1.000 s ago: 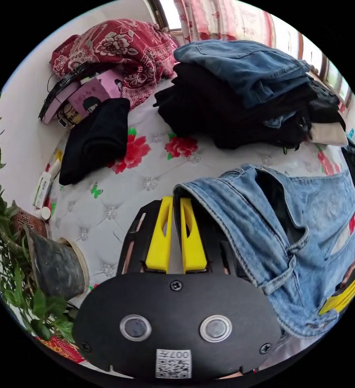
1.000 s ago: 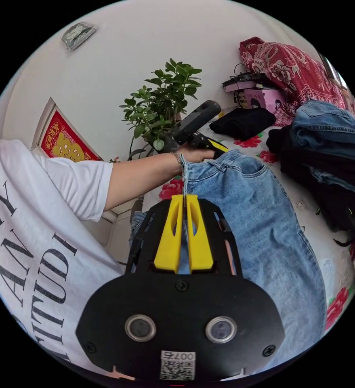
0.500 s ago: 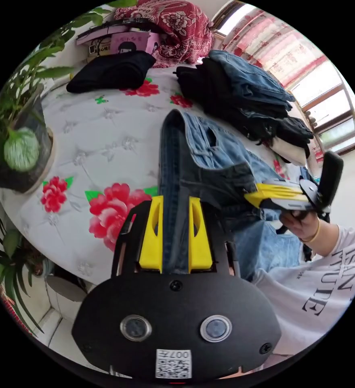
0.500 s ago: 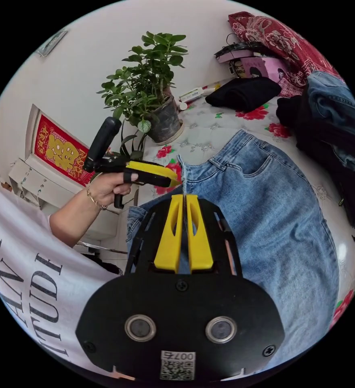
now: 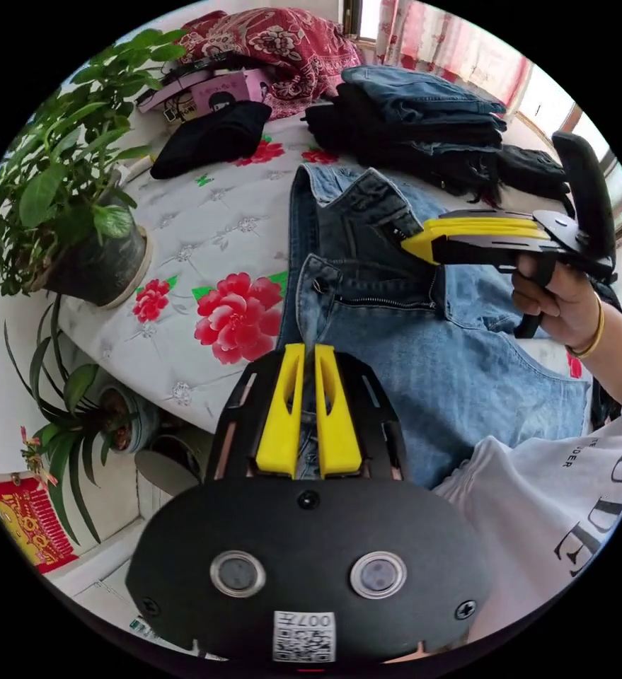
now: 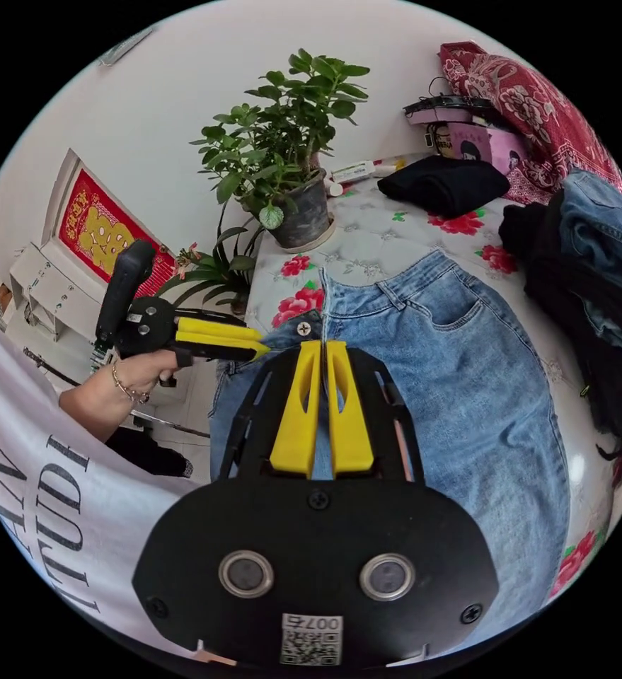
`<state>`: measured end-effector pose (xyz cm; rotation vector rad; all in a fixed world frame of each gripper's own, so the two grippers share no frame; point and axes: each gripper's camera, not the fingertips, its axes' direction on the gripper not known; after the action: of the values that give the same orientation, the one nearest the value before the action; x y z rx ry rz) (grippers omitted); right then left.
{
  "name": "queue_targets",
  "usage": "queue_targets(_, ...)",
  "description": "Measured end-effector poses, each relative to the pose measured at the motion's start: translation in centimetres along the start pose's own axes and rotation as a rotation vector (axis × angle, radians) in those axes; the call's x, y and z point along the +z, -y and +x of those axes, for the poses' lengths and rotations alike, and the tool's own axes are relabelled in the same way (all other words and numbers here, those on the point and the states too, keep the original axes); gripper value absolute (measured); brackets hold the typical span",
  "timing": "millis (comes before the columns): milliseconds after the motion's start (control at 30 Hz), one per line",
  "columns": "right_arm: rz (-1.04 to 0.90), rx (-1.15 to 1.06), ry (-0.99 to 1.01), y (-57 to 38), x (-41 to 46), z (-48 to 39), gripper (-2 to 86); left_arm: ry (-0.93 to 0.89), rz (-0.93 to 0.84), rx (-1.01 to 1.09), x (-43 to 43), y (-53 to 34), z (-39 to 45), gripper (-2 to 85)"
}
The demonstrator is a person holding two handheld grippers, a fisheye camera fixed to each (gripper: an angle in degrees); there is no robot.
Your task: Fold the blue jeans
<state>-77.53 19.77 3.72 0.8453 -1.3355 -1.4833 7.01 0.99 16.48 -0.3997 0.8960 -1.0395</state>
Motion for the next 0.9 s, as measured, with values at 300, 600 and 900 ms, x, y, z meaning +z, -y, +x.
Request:
queue_targets(300,-0.363,-0.113,0.050,4.6,10.1,-2.3,2.6,-0.106,-0.088,-0.169,5.1,-0.9,-3.8,6.3)
queue_targets(600,-0.063,0.045,0.037,5.6,-0.1,-0.3,5.7,-0.085,0.010,-0.189,1.1,-3.1,-5.4,7.8)
queue_targets(900,0.012,0.655,-0.368,-9.9,-15.1,8.3,7.0,-0.129,0.228,0.186,-1.5,6.9,0.5,10.0)
